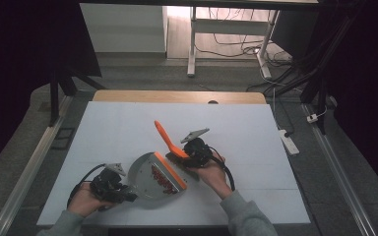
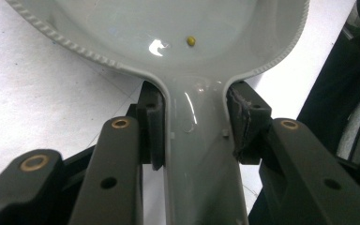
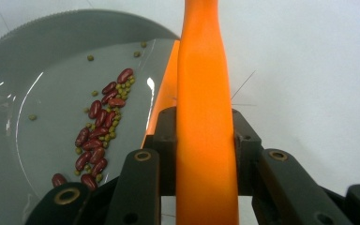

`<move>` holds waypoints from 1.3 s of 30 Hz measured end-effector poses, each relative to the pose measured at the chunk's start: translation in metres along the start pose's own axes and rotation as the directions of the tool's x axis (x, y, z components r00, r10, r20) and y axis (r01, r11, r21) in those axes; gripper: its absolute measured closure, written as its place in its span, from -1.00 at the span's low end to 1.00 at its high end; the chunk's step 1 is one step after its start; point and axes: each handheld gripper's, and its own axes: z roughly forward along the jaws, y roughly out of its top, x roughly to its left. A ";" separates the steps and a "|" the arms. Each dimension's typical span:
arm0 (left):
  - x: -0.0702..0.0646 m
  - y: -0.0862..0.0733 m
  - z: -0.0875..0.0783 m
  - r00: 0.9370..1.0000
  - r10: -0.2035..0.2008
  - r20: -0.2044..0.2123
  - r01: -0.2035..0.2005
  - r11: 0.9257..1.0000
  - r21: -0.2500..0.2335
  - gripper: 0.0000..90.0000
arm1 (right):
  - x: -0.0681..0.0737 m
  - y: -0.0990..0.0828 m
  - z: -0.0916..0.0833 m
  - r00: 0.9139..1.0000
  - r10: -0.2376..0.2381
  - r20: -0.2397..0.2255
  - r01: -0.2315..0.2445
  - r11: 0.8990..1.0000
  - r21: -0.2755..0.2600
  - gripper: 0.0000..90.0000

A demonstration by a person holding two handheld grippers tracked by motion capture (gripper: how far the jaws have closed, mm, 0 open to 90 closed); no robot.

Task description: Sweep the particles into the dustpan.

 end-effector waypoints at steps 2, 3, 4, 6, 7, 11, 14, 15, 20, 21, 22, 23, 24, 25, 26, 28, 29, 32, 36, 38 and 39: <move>0.000 0.000 0.000 1.000 -0.001 -0.001 0.001 1.000 -0.003 0.37 | 0.003 0.000 0.003 1.000 0.002 -0.008 -0.002 1.000 -0.003 0.58; 0.000 0.000 0.000 1.000 -0.001 -0.001 0.001 1.000 -0.003 0.37 | 0.005 0.000 0.004 1.000 0.003 -0.010 -0.003 1.000 -0.004 0.58; -0.001 0.000 0.000 1.000 -0.001 -0.001 0.001 1.000 -0.003 0.37 | 0.007 0.000 0.005 1.000 0.002 -0.013 -0.002 1.000 -0.007 0.58; -0.001 0.000 0.001 1.000 -0.001 -0.001 0.001 1.000 -0.003 0.37 | 0.011 0.000 0.007 1.000 -0.007 -0.017 0.006 1.000 -0.015 0.58; -0.001 0.000 0.001 1.000 -0.004 0.000 0.004 1.000 -0.005 0.37 | 0.014 0.000 0.007 1.000 -0.009 -0.020 0.009 1.000 -0.019 0.58; 0.000 0.000 0.001 1.000 -0.002 0.000 0.002 1.000 -0.002 0.37 | 0.022 0.001 0.010 0.999 -0.002 -0.042 0.000 0.999 -0.050 0.58; 0.000 0.000 0.001 1.000 -0.002 0.000 0.002 1.000 -0.003 0.37 | 0.027 0.004 0.011 0.994 0.021 -0.103 -0.029 0.996 -0.081 0.58; 0.000 0.000 0.001 1.000 -0.002 0.001 0.002 1.000 -0.004 0.37 | 0.030 0.006 0.011 0.993 0.018 -0.120 -0.028 0.996 -0.086 0.58; 0.000 0.000 0.001 1.000 -0.001 0.002 0.001 1.000 -0.005 0.37 | 0.032 0.013 0.006 0.988 0.011 -0.157 -0.031 0.992 -0.122 0.58; 0.000 0.000 0.001 1.000 -0.001 0.002 0.001 1.000 -0.006 0.37 | 0.031 0.014 0.004 0.989 0.013 -0.149 -0.032 0.991 -0.127 0.58; 0.001 0.000 0.001 1.000 -0.003 0.002 0.003 1.000 -0.008 0.37 | 0.029 0.015 0.001 0.990 0.013 -0.140 -0.032 0.991 -0.131 0.58; 0.001 -0.001 0.001 1.000 -0.002 0.003 0.002 1.000 -0.010 0.37 | 0.027 0.015 -0.002 0.991 0.019 -0.132 -0.037 0.991 -0.131 0.58; 0.001 -0.001 0.001 1.000 -0.001 0.001 0.001 1.000 -0.012 0.37 | 0.024 0.014 -0.004 0.993 0.015 -0.121 -0.032 0.990 -0.138 0.58; 0.001 -0.001 0.001 1.000 0.000 0.000 0.000 1.000 -0.014 0.37 | 0.022 0.014 -0.006 0.994 0.019 -0.111 -0.034 0.989 -0.141 0.58; 0.001 -0.001 0.002 1.000 0.000 -0.002 0.000 1.000 -0.016 0.36 | 0.020 0.013 -0.009 0.994 0.019 -0.105 -0.034 0.989 -0.143 0.58; 0.001 -0.001 0.002 1.000 0.001 -0.002 -0.001 1.000 -0.016 0.36 | 0.015 0.012 -0.013 0.995 0.029 -0.097 -0.044 0.988 -0.151 0.58; 0.001 -0.001 0.002 1.000 0.000 -0.001 -0.001 1.000 -0.017 0.36 | 0.013 0.011 -0.015 0.995 0.034 -0.094 -0.048 0.987 -0.152 0.58; 0.001 -0.001 0.002 1.000 -0.004 0.000 0.004 1.000 -0.027 0.36 | 0.009 0.008 -0.020 0.995 0.039 -0.087 -0.052 0.986 -0.156 0.58; 0.002 -0.002 0.001 1.000 -0.003 0.000 0.003 0.999 -0.041 0.37 | 0.004 0.004 -0.025 0.996 0.039 -0.077 -0.051 0.986 -0.161 0.58; 0.002 -0.002 0.000 1.000 -0.004 0.001 0.004 0.998 -0.055 0.36 | 0.002 0.002 -0.027 0.996 0.042 -0.077 -0.054 0.986 -0.161 0.58; 0.002 -0.002 -0.001 1.000 -0.005 0.003 0.005 0.998 -0.061 0.37 | 0.001 0.002 -0.028 0.996 0.040 -0.076 -0.052 0.986 -0.161 0.58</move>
